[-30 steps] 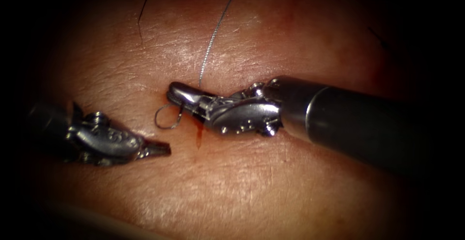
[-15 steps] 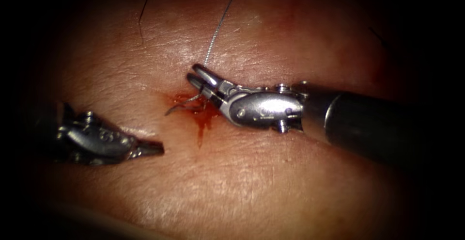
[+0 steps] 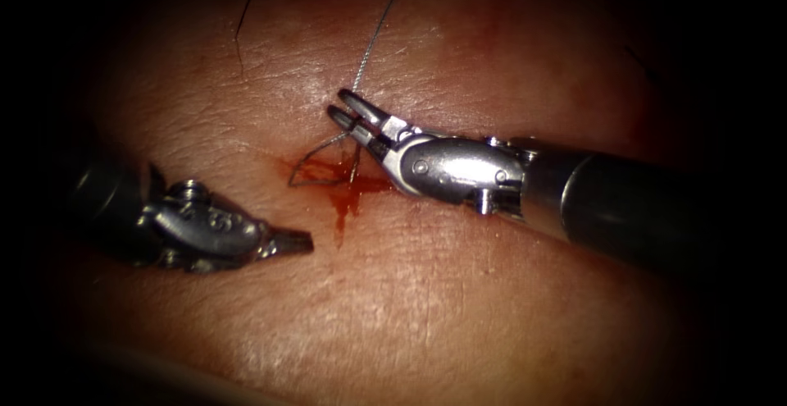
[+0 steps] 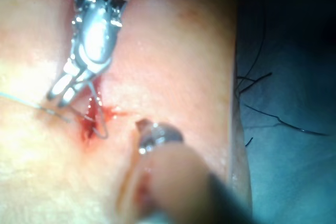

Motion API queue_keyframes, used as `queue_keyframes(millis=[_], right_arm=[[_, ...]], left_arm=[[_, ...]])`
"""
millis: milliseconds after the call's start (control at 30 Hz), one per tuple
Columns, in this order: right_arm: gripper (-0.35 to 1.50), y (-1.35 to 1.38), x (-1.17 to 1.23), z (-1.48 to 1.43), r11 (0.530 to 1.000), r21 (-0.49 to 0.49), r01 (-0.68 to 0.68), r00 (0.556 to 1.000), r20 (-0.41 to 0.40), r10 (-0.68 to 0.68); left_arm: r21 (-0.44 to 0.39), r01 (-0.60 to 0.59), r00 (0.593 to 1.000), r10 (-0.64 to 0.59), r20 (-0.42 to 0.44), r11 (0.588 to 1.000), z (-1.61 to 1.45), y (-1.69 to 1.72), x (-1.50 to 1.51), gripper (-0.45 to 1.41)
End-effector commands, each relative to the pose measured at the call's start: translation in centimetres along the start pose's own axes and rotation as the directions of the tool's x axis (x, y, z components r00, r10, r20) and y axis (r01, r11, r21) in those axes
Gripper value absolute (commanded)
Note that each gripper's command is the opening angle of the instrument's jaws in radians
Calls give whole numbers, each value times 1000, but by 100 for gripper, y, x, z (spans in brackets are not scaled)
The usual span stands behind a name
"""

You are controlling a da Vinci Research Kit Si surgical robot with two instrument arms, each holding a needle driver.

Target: Wound Closure

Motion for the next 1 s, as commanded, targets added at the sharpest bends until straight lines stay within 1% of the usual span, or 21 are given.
queue_keyframes(millis=[33, 67, 100, 133, 167, 200, 233, 300, 367, 467, 567, 633, 667, 733, 833, 900, 967, 1000], right_arm=[[-35, -8, -4, 9, 998, 58, -3, 1000, -12, 4], [-5, -7, -4, 7, 995, 100, -3, 999, -34, 7], [24, -8, -5, 5, 996, 85, -25, 998, -51, 29], [36, -8, -5, 6, 997, 78, -25, 998, -54, 29], [68, -8, -4, 8, 997, 63, -38, 999, -37, 40], [95, -8, -4, 11, 996, 49, -69, 998, 3, 69], [115, -8, -4, 13, 992, 52, -111, 994, 30, 110], [133, -11, -5, 17, 984, 65, -163, 985, 75, 158], [138, -12, -6, 17, 984, 67, -162, 984, 80, 157], [147, -9, -6, 15, 986, 47, -162, 981, 112, 155], [147, -8, -4, 11, 985, 61, -164, 979, 129, 155], [147, -10, -3, 8, 989, 86, -119, 984, 142, 106], [147, -13, -3, 6, 990, 117, -74, 985, 161, 55], [143, -17, -2, 4, 987, 152, -43, 984, 177, 16], [128, -22, 1, 1, 974, 226, 26, 975, 211, -75], [115, -25, 4, -1, 963, 261, 65, 965, 229, -127], [103, -27, 5, -2, 958, 277, 78, 960, 238, -147], [78, -28, 6, -3, 952, 293, 93, 960, 227, -163]], left_arm=[[-3, 0, 1000, 0, 3, 1000, 5, 5, -7, 5], [-3, 0, 1000, 0, 3, 1000, 5, 5, -7, 5], [-3, 0, 1000, 0, 3, 1000, 5, 5, -7, 5], [-3, 0, 1000, 0, 3, 1000, 5, 5, -7, 5], [-3, 0, 1000, 0, 3, 1000, 5, 5, -7, 5], [-4, 0, 1000, 0, 3, 1000, 5, 5, -7, 5], [-4, 0, 1000, 0, 3, 1000, 4, 5, -8, 5], [-5, -1, 1000, 1, 3, 1000, 4, 4, -8, 4], [-6, -1, 1000, 1, 3, 1000, 4, 4, -8, 4], [-6, -1, 1000, 1, 2, 1000, 4, 3, -7, 4], [-6, -2, 1000, 2, 2, 1000, 4, 2, -7, 4], [-6, -2, 1000, 2, 2, 1000, 4, 1, -7, 4], [-6, -2, 1000, 2, 2, 1000, 4, 1, -7, 4], [-6, -2, 1000, 2, 2, 1000, 4, 1, -7, 4], [-6, -2, 1000, 2, 2, 1000, 4, 1, -7, 4], [-6, -2, 1000, 2, 2, 1000, 4, 2, -7, 4], [-6, -2, 1000, 2, 2, 1000, 4, 2, -7, 4], [-6, -2, 1000, 2, 2, 1000, 4, 2, -7, 4]])
